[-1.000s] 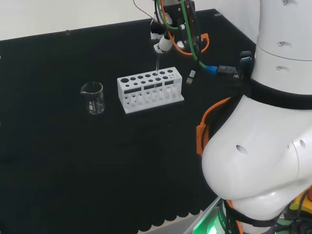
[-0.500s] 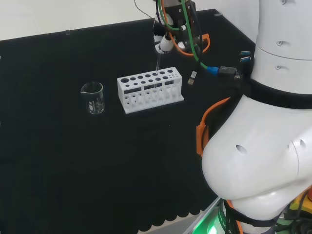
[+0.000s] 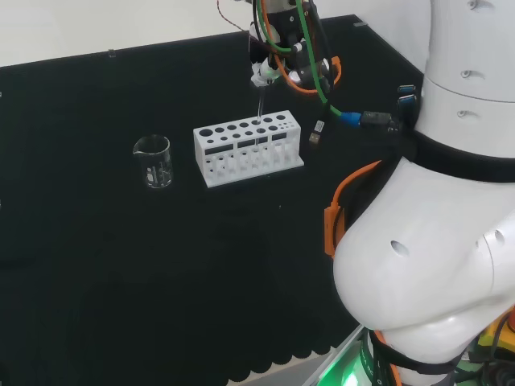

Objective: Take the glass rod from the white test tube rack.

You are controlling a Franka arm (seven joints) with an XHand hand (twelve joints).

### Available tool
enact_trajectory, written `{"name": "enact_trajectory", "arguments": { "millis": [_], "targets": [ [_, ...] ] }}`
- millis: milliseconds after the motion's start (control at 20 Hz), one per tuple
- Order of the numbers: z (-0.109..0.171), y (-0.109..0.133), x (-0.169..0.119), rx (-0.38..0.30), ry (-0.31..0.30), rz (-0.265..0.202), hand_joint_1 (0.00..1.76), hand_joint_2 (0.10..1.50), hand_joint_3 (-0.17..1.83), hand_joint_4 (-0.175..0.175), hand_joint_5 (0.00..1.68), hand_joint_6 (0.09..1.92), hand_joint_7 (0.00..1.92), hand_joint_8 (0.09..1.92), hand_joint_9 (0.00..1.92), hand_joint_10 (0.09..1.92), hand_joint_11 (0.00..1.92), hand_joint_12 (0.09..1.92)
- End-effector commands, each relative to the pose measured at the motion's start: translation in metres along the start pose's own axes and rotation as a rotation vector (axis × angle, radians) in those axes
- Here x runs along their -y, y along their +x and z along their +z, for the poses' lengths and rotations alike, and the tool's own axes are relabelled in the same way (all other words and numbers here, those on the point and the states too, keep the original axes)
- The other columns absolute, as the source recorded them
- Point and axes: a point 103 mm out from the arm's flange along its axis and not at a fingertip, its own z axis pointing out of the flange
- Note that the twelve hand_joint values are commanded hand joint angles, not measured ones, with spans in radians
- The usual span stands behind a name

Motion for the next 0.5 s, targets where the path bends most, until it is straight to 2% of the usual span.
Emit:
{"name": "enact_trajectory", "arguments": {
  "millis": [50,100,200,350,500],
  "targets": [
    [-0.008,0.003,0.002,0.007,-0.129,0.002,1.29,0.75,0.58,-0.175,1.10,0.87,1.23,0.84,1.47,0.69,1.47,0.79],
    [-0.010,0.003,0.003,-0.002,-0.154,0.005,1.30,0.67,0.71,-0.175,1.09,0.88,1.27,0.87,1.49,0.74,1.50,0.77],
    [-0.016,0.002,0.007,-0.009,-0.188,0.000,1.32,0.62,0.80,-0.175,1.09,0.86,1.30,0.88,1.52,0.78,1.53,0.74],
    [-0.029,0.002,0.014,-0.013,-0.207,-0.006,1.32,0.62,0.77,-0.175,1.11,0.79,1.32,0.86,1.55,0.76,1.54,0.71],
    [-0.045,0.004,0.021,0.001,-0.198,-0.014,1.33,0.63,0.74,-0.175,1.14,0.71,1.34,0.82,1.58,0.71,1.56,0.69]
  ]
}}
